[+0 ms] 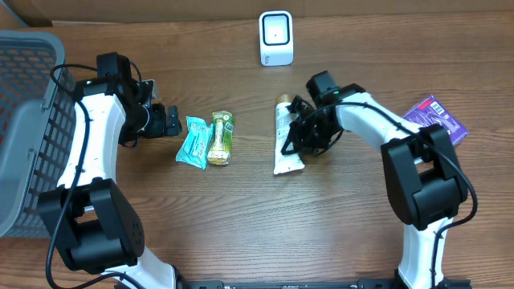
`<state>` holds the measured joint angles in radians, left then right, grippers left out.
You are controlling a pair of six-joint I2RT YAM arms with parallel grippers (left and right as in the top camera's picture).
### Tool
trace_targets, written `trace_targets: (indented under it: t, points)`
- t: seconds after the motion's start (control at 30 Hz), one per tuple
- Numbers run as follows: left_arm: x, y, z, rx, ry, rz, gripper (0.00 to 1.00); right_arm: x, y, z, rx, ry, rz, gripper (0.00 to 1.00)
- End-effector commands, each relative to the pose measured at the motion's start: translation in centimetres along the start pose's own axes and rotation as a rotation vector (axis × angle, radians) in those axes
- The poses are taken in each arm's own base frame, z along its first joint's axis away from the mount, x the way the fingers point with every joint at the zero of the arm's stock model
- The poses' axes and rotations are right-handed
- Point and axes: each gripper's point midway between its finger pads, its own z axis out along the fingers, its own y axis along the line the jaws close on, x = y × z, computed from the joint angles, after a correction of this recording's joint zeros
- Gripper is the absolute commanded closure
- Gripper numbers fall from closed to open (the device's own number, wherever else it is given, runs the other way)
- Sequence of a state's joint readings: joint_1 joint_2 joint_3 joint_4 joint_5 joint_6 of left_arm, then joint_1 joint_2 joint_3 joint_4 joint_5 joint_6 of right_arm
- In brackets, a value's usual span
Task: Scan the item barcode
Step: 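Carry the white tube forward to the scanner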
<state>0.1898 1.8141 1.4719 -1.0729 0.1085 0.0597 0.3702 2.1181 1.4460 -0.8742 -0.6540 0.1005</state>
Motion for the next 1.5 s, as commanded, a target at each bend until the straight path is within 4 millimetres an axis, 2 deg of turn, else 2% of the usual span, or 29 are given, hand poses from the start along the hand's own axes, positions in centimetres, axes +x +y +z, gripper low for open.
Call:
trace_targets:
  t: [0.0,0.23,0.33,0.43,0.53,0.63,1.03,1.17,1.33,1.47]
  points:
    - [-0.1,-0.3,-0.6,0.0,-0.016,0.027,0.0,-1.7,1.9,-3.2,-0.109,-0.063,-0.044,0.96]
    - [-0.1,-0.3,-0.6,0.0,-0.016,0.027,0.01,-1.7,7.9,-10.2,-0.168,-0.196,-0.3,0.96]
    - [-0.1,-0.3,-0.6,0.0,-0.016,0.027,0.0,-0.3,12.0,-13.9,-0.243,-0.275,-0.483,0.96]
    - [0.0,-0.3,-0.6,0.0,-0.016,0.027,0.01,1.1,14.6,-17.0,-0.252,-0.351,-0.592,0.96]
    - [-0.1,-0.3,-0.6,0.0,-0.016,0.027,0.01,2.3,16.3,-19.2,-0.244,-0.409,-0.672,0.96]
    - [-0.1,-0.3,-0.6,0.0,-0.016,0.027,0.0,3.1,17.3,-20.6,-0.238,-0.447,-0.714,0.96]
    - [0.0,-0.3,-0.6,0.0,-0.016,0.027,0.0,2.9,17.4,-20.9,-0.225,-0.467,-0.717,0.96]
    - [-0.1,-0.3,-0.6,0.0,-0.016,0.027,0.0,-0.1,14.7,-20.9,-0.005,-0.544,-0.523,0.96]
    - [-0.1,-0.3,-0.6,0.0,-0.016,0.027,0.0,-2.9,13.2,-22.0,0.269,-0.642,-0.476,0.97]
    - [-0.1,-0.3,-0.6,0.0,-0.016,0.027,0.01,-6.6,11.9,-23.5,0.549,-0.722,-0.469,0.96]
